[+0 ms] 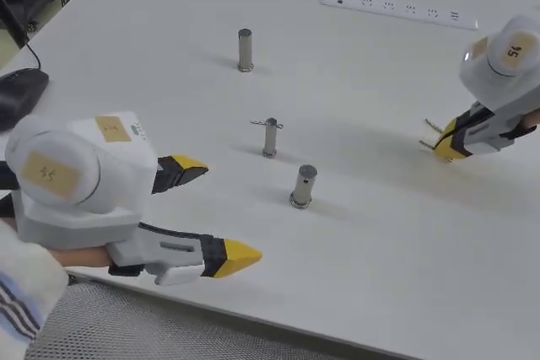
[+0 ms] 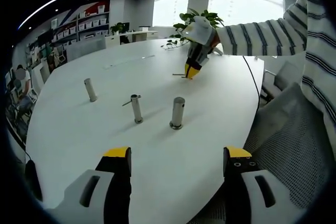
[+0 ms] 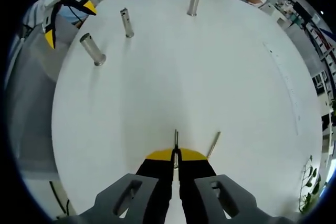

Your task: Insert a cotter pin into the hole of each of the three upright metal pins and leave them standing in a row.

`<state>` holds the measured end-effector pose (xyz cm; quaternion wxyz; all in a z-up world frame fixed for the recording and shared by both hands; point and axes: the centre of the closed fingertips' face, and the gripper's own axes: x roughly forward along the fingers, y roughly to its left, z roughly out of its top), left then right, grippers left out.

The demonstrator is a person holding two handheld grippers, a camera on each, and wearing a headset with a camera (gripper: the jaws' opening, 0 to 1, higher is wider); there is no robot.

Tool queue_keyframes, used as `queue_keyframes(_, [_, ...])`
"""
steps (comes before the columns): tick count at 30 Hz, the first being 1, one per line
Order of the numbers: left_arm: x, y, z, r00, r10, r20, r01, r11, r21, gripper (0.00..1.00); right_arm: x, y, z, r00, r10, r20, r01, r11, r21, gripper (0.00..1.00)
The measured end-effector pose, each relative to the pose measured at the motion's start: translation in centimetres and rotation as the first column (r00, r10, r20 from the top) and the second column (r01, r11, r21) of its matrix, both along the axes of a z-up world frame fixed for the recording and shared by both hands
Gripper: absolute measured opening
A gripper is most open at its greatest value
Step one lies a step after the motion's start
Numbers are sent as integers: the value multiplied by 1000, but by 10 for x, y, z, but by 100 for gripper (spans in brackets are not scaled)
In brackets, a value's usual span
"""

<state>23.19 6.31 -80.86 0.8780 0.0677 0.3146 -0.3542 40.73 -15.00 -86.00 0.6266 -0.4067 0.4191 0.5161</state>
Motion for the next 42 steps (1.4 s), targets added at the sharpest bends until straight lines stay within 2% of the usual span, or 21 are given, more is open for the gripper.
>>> queue_keyframes(8, [0,-3,3,1000,-12,4,12,1000,-8,70,-12,0,11,1000,-7,10,7,1000,16,3])
queue_keyframes(11, [1,-8,6,1000,-13,0,13,999,-41,69,-15,2,16,1000,-2,19,2,1000,25,3])
queue_keyframes(15, [3,-9,6,999,-34,4,34,999,-24,69,-21,5,21,1000,7,28,-8,999,34,3])
queue_keyframes(22, [9,-11,7,999,-43,10,44,999,-22,67,-34,10,27,999,29,34,-31,999,40,3])
queue_keyframes(24, [12,-10,8,999,-36,16,36,999,-25,65,-36,12,30,999,30,34,-31,999,44,3])
queue_keyframes(26, [18,-8,11,999,-19,47,20,1000,-20,58,-38,13,32,999,24,32,-25,999,44,3])
queue_keyframes(28, [22,-7,15,999,-4,49,6,999,-39,54,-41,14,36,999,30,38,-32,998,47,3])
queue_keyframes(30, [23,-7,17,999,-3,45,5,999,-48,55,-42,16,39,998,31,46,-33,998,50,3])
queue_keyframes(34, [25,-7,16,999,-4,46,6,999,-44,54,-46,20,44,998,34,60,-38,997,62,3])
queue_keyframes(38, [28,-7,17,999,0,48,2,999,-44,52,-58,30,53,998,35,47,-40,994,104,3])
queue_keyframes(42, [33,-10,22,998,11,54,-7,998,-64,47,-64,35,59,996,52,69,-59,992,110,3])
